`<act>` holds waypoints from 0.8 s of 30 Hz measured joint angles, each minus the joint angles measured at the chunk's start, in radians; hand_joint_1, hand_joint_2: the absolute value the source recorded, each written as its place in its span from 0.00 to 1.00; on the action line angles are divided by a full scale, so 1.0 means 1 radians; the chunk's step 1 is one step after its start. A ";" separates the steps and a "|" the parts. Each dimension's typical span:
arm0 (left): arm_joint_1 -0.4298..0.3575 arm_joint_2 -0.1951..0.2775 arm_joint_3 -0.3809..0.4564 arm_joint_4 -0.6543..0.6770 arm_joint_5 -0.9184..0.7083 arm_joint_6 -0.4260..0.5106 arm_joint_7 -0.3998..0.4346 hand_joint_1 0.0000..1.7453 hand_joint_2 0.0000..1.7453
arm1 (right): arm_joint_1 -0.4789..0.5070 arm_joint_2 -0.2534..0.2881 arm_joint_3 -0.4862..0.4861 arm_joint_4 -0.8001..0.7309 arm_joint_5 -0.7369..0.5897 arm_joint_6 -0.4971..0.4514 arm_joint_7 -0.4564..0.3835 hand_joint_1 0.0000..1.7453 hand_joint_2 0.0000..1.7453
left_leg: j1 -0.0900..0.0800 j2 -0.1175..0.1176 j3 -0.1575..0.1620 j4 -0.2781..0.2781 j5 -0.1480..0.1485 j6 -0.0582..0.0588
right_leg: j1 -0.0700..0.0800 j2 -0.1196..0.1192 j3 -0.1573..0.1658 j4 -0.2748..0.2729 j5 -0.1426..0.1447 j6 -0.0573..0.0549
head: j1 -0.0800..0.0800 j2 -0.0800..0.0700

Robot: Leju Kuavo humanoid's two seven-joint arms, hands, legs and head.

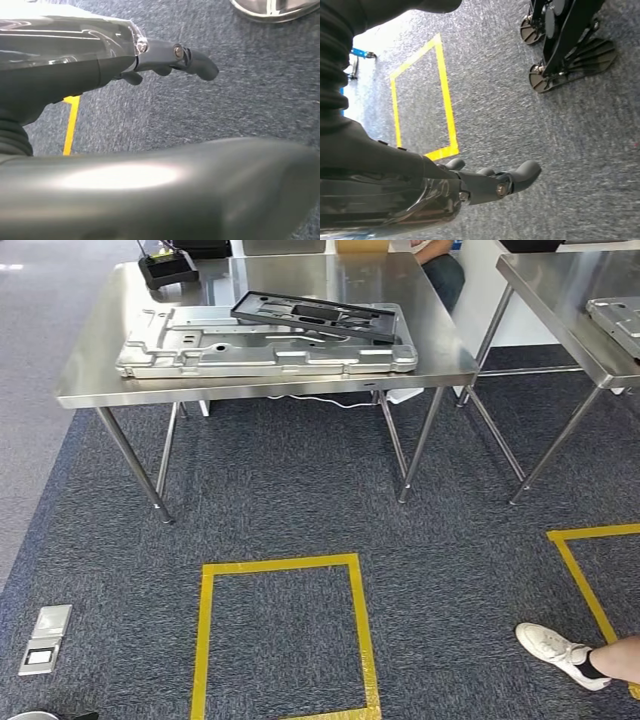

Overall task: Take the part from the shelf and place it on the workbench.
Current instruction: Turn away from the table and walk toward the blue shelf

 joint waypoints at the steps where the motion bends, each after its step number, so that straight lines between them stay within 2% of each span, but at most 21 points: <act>1: 0.001 0.003 -0.019 -0.005 0.018 0.000 0.005 0.00 1.00 | 0.005 -0.001 0.019 0.001 -0.019 0.000 0.000 0.00 1.00 | -0.002 0.000 -0.003 0.002 -0.001 0.000 | 0.000 0.001 0.005 -0.017 0.000 -0.002 | 0.000 0.000; 4: 0.008 0.011 -0.075 -0.015 0.070 -0.003 0.019 0.00 1.00 | 0.018 -0.005 0.075 0.002 -0.074 0.000 0.002 0.00 1.00 | -0.003 0.000 -0.005 0.003 -0.001 0.006 | 0.002 0.001 0.003 -0.022 -0.002 -0.004 | -0.001 0.000; 7: 0.020 0.019 -0.132 -0.022 0.122 -0.004 0.034 0.00 1.00 | 0.022 -0.010 0.135 0.002 -0.131 0.001 0.003 0.00 1.00 | 0.000 0.000 -0.003 -0.002 0.003 0.001 | 0.006 0.001 0.003 -0.021 -0.002 -0.006 | -0.001 0.000; 10: 0.033 0.027 -0.193 -0.028 0.176 -0.007 0.048 0.00 1.00 | 0.026 -0.017 0.199 0.000 -0.189 0.001 0.008 0.00 0.25 | 0.002 0.000 -0.003 -0.005 0.006 -0.005 | 0.008 0.000 0.002 -0.020 -0.003 -0.009 | -0.001 0.000; 11: 0.038 0.029 -0.213 -0.030 0.193 -0.008 0.053 0.00 0.75 | 0.027 -0.019 0.219 -0.001 -0.208 0.001 0.010 0.00 0.00 | 0.002 0.000 -0.003 -0.006 0.006 -0.006 | 0.008 0.000 0.002 -0.020 -0.003 -0.009 | -0.001 0.000; 14: 0.052 0.034 -0.273 -0.035 0.247 -0.009 0.068 0.00 0.00 | 0.034 -0.026 0.282 -0.006 -0.265 0.001 0.016 0.00 0.00 | 0.003 0.000 -0.003 -0.006 0.006 -0.010 | 0.008 0.000 0.002 -0.020 -0.004 -0.010 | -0.001 0.000; 19: 0.075 0.045 -0.375 -0.042 0.335 -0.012 0.092 0.00 0.00 | 0.048 -0.038 0.386 -0.019 -0.360 0.002 0.020 0.00 0.00 | 0.002 0.000 -0.003 -0.006 0.005 -0.017 | 0.008 0.000 0.003 -0.019 -0.004 -0.011 | -0.001 0.000; 23: 0.094 0.056 -0.458 -0.049 0.406 -0.016 0.111 0.00 1.00 | 0.059 -0.045 0.471 -0.030 -0.436 0.003 0.023 0.00 0.00 | -0.001 0.000 -0.004 -0.006 0.005 -0.017 | 0.006 0.000 0.003 -0.019 -0.004 -0.010 | -0.001 0.000; 24: 0.099 0.058 -0.478 -0.051 0.424 -0.017 0.115 0.00 1.00 | 0.061 -0.046 0.492 -0.033 -0.455 0.003 0.025 0.00 0.00 | -0.001 0.000 -0.004 -0.005 0.005 -0.017 | 0.005 0.000 0.003 -0.019 -0.004 -0.010 | -0.001 0.000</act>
